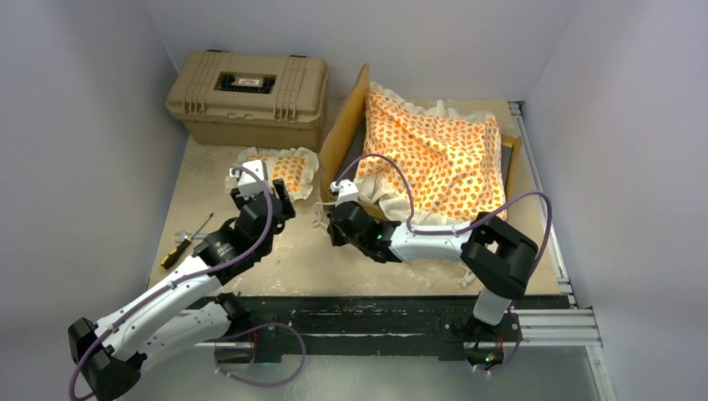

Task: Set up the pet bed
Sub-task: Cross the ropes on the bed frame.

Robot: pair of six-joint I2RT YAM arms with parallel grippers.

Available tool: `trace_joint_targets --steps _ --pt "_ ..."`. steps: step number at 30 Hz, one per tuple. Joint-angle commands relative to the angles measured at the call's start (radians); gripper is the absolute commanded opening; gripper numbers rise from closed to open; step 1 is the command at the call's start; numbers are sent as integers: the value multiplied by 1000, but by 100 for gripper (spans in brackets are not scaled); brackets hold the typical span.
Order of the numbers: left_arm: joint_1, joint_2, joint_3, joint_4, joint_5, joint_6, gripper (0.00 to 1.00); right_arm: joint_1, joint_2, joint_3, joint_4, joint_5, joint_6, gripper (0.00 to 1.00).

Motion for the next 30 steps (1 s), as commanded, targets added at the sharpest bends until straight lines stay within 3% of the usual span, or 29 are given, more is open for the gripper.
trace_joint_targets --steps 1,8,19,21,24,28,30 --pt "2 13 33 16 23 20 62 13 -95 -3 -39 -221 -113 0" --pt "1 29 34 17 46 17 62 14 -151 -13 -153 -441 -250 0" --pt "2 39 26 0 77 -22 62 15 -224 -60 -347 -584 -278 1" --pt "1 44 17 -1 91 -32 62 14 -232 -40 -379 -589 -293 15" --pt "1 54 4 3 114 -47 62 14 -271 2 -446 -532 -282 28" --pt "2 57 -17 11 146 -67 62 -7 -337 67 -487 -298 -231 61" --pt "1 55 -32 24 157 -74 62 -26 -343 86 -486 -192 -197 64"
